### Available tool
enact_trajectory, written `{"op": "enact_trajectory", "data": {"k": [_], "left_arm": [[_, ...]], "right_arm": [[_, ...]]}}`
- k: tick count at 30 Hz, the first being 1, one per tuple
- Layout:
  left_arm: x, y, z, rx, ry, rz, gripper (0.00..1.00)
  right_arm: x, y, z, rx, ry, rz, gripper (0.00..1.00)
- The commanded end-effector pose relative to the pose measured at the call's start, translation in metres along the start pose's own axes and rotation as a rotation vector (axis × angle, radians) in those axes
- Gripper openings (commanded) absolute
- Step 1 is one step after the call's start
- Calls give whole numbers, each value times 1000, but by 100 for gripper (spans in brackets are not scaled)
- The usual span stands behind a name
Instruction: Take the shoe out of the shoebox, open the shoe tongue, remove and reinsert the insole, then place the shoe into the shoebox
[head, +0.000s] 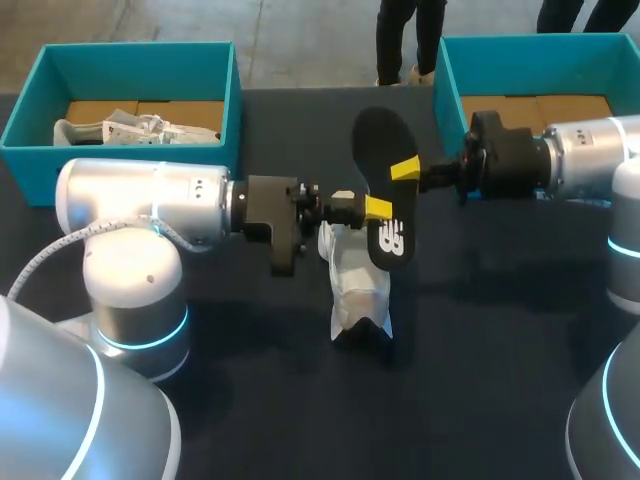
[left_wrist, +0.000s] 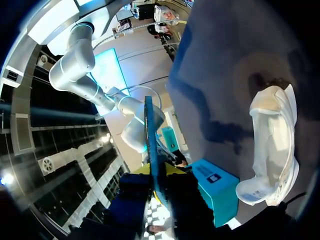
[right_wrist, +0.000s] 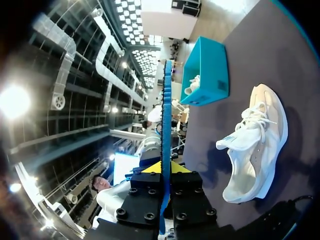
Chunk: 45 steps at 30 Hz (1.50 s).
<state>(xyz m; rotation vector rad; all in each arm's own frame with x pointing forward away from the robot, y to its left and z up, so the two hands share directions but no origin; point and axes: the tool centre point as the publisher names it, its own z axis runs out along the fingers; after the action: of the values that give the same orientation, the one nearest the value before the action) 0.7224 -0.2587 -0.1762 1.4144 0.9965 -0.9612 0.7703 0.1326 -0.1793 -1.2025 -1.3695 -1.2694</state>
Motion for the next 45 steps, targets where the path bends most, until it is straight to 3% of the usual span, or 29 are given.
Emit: {"op": "enact_trajectory", "data": {"k": [1,16,32,45], "left_arm": [[-2,-3,-2,-12,11,-4,100],[-7,1,-30,26,134,-37,100],[-16,8,-57,162,387,-61,100],[-26,9,-64,259,614,-99,100]], "right_arm": [[0,-2,-1,-5,-5,2,0],[-13,2,-1,8,-25,19,0],[-24,-1,3,7,-35,32,0],[-29,-5,6,14,-37,34,0]]}}
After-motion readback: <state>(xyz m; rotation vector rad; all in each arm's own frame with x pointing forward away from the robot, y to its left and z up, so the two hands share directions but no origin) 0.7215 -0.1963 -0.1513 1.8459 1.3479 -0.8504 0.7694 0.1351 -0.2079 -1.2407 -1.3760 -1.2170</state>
